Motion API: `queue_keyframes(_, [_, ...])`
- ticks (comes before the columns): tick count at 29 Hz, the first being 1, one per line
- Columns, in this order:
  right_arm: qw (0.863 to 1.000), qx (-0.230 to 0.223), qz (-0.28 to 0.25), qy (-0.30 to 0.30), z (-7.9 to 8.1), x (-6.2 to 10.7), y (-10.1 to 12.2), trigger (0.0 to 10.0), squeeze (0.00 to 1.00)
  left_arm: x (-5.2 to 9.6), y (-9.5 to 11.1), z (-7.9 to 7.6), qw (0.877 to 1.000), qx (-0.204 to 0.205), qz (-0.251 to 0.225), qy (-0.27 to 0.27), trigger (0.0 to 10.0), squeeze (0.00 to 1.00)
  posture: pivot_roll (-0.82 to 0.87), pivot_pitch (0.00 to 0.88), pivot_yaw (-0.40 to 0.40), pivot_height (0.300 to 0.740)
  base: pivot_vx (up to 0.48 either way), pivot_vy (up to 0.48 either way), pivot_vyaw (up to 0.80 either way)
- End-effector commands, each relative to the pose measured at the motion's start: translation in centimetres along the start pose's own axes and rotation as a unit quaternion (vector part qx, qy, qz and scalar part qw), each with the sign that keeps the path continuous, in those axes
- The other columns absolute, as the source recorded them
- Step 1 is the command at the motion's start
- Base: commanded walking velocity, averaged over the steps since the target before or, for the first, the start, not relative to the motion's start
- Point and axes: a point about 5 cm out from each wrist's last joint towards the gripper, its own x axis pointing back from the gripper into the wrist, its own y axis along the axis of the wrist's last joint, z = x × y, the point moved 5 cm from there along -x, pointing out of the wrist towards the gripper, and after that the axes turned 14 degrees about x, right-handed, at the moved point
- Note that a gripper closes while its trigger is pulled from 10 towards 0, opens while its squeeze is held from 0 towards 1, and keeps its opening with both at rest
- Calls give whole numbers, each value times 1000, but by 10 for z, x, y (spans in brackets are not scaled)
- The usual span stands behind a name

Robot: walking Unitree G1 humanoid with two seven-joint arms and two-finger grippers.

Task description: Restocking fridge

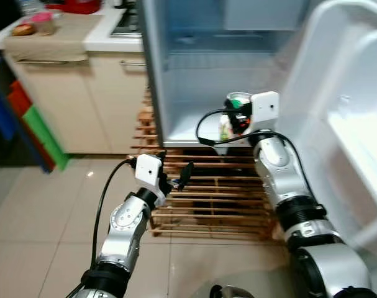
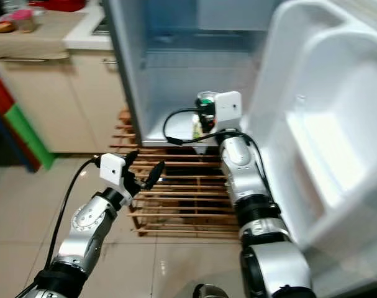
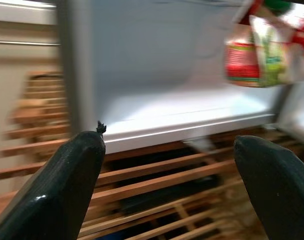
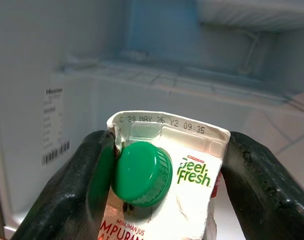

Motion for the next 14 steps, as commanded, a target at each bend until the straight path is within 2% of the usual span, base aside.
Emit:
queue_keyframes(1, [1000, 21, 3, -19, -15, 8, -8, 10000, 0, 0, 5, 0, 1000, 3, -8, 4, 10000, 0, -74, 4, -11, 740, 0, 0, 0])
queue_keyframes(11, [993, 80, 38, -72, -64, 37, -37, 10000, 0, -3, 7, 2, 1000, 9, -5, 3, 10000, 0, -102, 0, 6, 740, 0, 0, 0])
queue_keyframes(12, [993, 80, 38, -72, -64, 37, -37, 10000, 0, -3, 7, 2, 1000, 9, -5, 3, 10000, 0, -102, 0, 6, 740, 0, 0, 0])
queue_keyframes(14, [990, 96, 52, -93, -81, 48, -46, 10000, 0, -5, 7, 1, 1000, 12, -3, 1, 10000, 0, -114, 0, 15, 740, 0, 0, 0])
